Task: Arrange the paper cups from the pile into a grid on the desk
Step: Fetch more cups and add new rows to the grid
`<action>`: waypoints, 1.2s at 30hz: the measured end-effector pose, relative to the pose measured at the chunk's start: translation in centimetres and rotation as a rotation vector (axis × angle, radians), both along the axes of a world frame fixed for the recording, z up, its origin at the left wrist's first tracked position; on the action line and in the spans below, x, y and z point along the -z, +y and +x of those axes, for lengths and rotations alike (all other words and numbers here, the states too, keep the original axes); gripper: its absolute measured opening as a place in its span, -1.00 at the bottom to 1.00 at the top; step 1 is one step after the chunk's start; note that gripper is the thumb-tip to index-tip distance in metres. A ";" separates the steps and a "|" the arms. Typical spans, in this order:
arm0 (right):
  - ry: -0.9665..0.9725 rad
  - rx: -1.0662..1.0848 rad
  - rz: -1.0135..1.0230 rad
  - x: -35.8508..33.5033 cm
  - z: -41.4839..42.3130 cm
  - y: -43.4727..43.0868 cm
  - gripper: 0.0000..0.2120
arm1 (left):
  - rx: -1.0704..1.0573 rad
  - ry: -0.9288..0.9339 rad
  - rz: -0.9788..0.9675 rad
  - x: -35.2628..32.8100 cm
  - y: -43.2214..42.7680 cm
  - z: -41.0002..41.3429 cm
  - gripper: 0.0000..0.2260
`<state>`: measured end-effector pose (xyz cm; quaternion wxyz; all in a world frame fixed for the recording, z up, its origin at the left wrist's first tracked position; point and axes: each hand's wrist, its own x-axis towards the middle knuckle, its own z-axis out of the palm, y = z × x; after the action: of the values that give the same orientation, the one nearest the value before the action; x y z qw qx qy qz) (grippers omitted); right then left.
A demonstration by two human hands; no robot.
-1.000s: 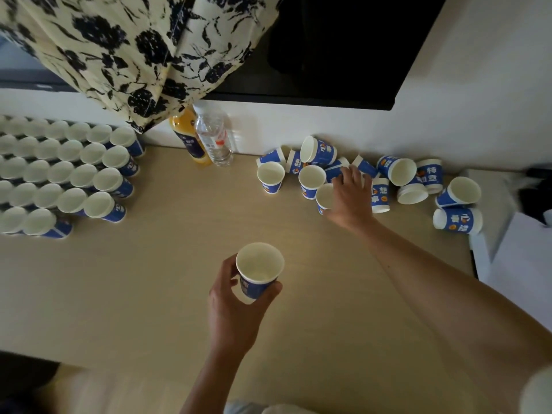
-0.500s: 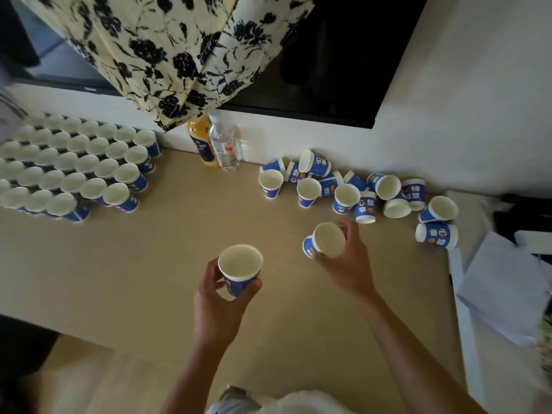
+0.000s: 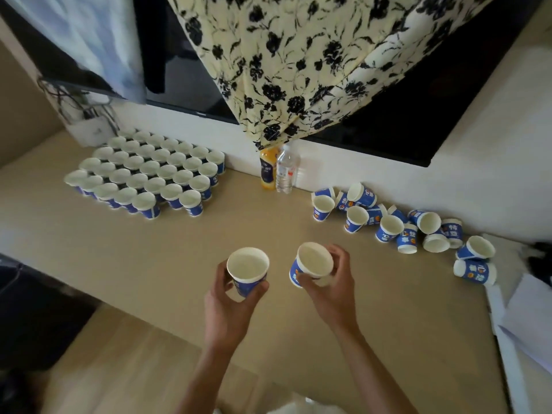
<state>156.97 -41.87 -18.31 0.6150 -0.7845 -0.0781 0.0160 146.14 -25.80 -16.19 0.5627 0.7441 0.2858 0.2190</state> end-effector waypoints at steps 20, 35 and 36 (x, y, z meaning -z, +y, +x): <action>0.126 -0.128 0.125 1.7 -10.1 28.0 -0.42 | -0.164 0.003 0.035 -0.9 24.5 -11.5 -0.53; 0.260 0.036 0.135 9.9 -2.5 44.0 -0.44 | -0.067 0.143 0.148 1.2 41.5 -4.2 -0.48; 0.257 0.048 0.117 10.1 -2.0 44.7 -0.43 | -0.052 0.149 0.143 1.3 42.2 -3.7 -0.49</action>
<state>154.93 2.78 -28.44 0.6648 -0.7404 0.0192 0.0969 142.43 16.36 -17.51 0.4796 0.7889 0.3296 0.1973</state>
